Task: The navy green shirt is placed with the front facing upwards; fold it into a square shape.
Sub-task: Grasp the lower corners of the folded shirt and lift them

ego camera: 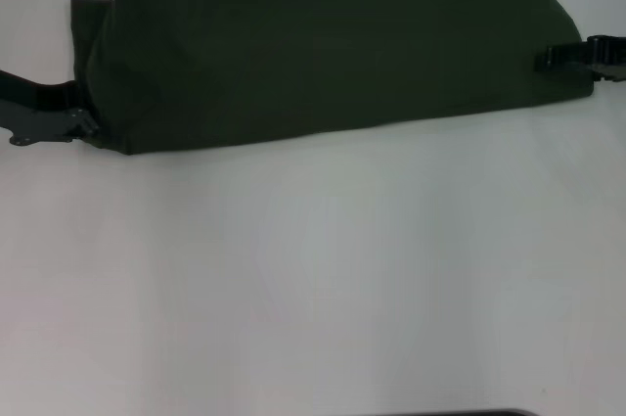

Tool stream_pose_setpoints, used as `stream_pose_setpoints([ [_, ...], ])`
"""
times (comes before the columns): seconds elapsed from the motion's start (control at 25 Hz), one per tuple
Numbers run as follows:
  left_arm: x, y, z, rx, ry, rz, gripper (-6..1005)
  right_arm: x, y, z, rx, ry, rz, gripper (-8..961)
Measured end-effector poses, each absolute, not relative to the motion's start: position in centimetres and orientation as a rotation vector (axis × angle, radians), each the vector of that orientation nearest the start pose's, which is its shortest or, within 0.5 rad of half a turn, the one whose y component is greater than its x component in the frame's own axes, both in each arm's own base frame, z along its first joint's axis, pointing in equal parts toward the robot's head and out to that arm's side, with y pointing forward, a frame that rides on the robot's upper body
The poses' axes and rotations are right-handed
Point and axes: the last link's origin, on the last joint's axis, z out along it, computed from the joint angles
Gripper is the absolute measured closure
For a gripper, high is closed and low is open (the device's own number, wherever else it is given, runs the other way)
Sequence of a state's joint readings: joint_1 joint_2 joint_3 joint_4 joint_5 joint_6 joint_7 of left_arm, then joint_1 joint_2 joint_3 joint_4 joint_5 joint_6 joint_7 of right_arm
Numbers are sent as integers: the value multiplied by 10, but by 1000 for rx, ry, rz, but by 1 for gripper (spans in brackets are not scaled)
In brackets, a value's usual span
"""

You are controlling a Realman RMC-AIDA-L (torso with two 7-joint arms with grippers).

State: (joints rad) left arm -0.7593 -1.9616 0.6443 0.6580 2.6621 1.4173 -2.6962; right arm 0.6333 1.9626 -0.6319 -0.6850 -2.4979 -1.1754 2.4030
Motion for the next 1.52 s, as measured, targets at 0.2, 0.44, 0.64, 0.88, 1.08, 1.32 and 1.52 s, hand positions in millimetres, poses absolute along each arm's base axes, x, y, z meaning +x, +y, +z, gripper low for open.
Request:
stream_pose_setpoints([
  [0.2, -291, 384, 38, -2008, -1973, 8, 946, 332, 386, 52, -1991, 1655, 173, 42],
  [0.44, -290, 385, 38, -2009, -1972, 7, 940, 331, 387, 47, -2008, 1647, 133, 58],
  [0.64, -289, 385, 37, -2012, -1972, 7, 934, 333, 387, 54, -1970, 1689, 146, 71],
  [0.88, -289, 385, 36, -2012, -1973, 6, 927, 335, 386, 57, -1972, 1691, 137, 216],
  [1.08, -288, 386, 36, -2014, -1971, 5, 922, 336, 384, 59, -1974, 1697, 129, 446],
  [1.32, -286, 387, 36, -2019, -1968, 8, 915, 336, 383, 60, -1973, 1711, 126, 700],
  [1.52, -285, 386, 36, -2027, -1970, 12, 910, 337, 382, 62, -1973, 1720, 125, 841],
])
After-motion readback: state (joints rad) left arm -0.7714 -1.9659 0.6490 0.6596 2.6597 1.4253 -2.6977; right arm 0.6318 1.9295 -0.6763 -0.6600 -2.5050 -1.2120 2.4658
